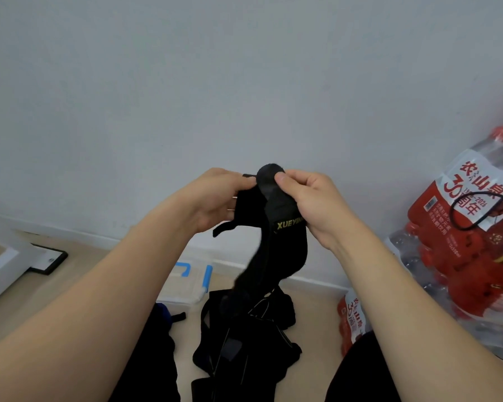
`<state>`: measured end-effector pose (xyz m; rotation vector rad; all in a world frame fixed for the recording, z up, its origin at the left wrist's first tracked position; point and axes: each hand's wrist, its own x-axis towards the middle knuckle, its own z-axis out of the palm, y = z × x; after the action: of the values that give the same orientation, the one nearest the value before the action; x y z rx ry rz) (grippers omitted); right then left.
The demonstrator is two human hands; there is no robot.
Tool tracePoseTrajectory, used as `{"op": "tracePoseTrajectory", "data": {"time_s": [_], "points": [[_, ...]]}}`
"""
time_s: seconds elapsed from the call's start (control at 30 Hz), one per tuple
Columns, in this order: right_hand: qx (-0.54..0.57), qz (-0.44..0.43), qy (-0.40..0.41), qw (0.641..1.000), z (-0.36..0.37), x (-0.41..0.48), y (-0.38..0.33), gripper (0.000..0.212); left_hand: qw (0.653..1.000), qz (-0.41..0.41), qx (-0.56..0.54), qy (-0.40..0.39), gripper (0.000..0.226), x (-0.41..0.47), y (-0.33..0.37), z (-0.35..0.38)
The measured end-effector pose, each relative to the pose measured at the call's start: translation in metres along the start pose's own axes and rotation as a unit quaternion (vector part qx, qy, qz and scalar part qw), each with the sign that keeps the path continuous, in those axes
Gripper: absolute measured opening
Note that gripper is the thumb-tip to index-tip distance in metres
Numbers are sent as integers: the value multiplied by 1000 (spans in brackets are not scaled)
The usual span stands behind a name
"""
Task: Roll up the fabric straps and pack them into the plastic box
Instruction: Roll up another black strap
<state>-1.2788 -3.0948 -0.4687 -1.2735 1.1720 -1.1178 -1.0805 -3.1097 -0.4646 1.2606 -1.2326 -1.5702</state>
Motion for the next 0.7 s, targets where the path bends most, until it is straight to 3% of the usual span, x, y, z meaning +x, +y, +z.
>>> {"op": "tracePoseTrajectory", "data": {"time_s": [0.17, 0.27, 0.37, 0.5, 0.57, 0.7], "points": [[-113, 45, 87, 989, -14, 0, 3, 27, 998, 28, -29, 50, 26, 2, -4, 9], [-73, 63, 53, 994, -24, -6, -2, 19, 996, 53, -61, 45, 41, 2, -3, 13], [-50, 24, 20, 998, -22, -11, -2, 19, 996, 70, -57, 29, 51, 0, -4, 16], [-99, -44, 18, 994, -11, -12, -1, 21, 997, 77, 2, -6, 60, -4, -3, 19], [-146, -62, 39, 987, -7, -10, 1, 16, 996, 82, 35, -16, 62, -8, -2, 21], [-190, -65, 108, 974, -1, -3, 7, 26, 995, 85, 48, -29, 68, -9, 0, 19]]}}
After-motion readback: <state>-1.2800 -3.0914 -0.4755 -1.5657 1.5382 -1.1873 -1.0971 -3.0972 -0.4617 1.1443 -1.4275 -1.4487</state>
